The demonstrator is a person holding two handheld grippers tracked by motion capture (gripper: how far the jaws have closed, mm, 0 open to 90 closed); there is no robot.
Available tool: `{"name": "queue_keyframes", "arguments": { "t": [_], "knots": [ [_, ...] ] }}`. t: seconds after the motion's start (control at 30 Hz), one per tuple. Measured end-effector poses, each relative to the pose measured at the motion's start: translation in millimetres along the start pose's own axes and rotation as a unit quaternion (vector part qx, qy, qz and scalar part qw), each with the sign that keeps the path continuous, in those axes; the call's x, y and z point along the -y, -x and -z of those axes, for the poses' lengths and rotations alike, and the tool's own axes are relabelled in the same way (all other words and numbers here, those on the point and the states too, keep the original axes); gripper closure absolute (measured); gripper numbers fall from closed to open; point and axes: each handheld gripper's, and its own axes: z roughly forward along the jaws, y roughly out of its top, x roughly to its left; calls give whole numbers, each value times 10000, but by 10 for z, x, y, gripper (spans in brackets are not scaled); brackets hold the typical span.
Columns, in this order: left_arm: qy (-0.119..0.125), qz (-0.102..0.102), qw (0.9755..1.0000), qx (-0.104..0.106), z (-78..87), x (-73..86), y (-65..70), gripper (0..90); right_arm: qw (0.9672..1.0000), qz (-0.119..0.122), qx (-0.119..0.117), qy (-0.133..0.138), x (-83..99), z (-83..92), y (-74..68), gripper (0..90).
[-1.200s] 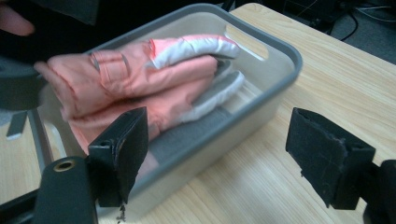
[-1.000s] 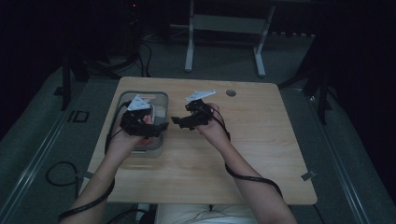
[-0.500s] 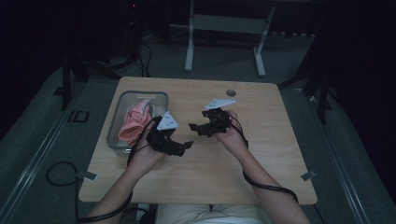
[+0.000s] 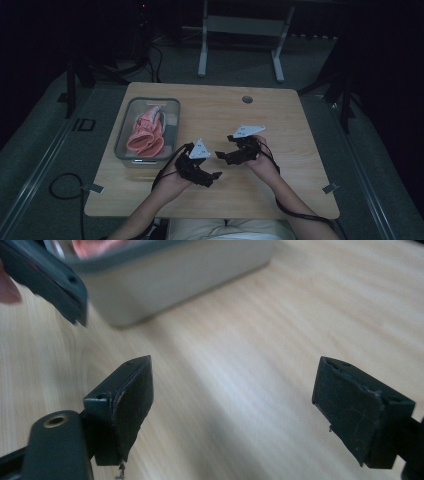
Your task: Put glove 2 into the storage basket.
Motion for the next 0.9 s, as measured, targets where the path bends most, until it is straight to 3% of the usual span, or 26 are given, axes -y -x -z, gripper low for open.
{"name": "queue_keyframes", "arguments": {
  "t": [0.23, 0.6, 0.7, 0.9],
  "knots": [
    [40, 31, 9997, 249, -119, 142, 43, 117, 9999, -47, 22, -102, 227, 3, -37, 162],
    [53, 31, 9995, 322, -250, 329, 84, 117, 9998, -84, -6, -158, 433, 33, -69, 156],
    [-155, -107, 9994, 305, -332, 403, 143, 117, 9998, -119, 2, -179, 495, 48, -77, 155],
    [-281, -81, 9985, 456, -433, 482, 181, 117, 9995, -160, -42, -274, 605, 56, -110, 152]
  ]
}}
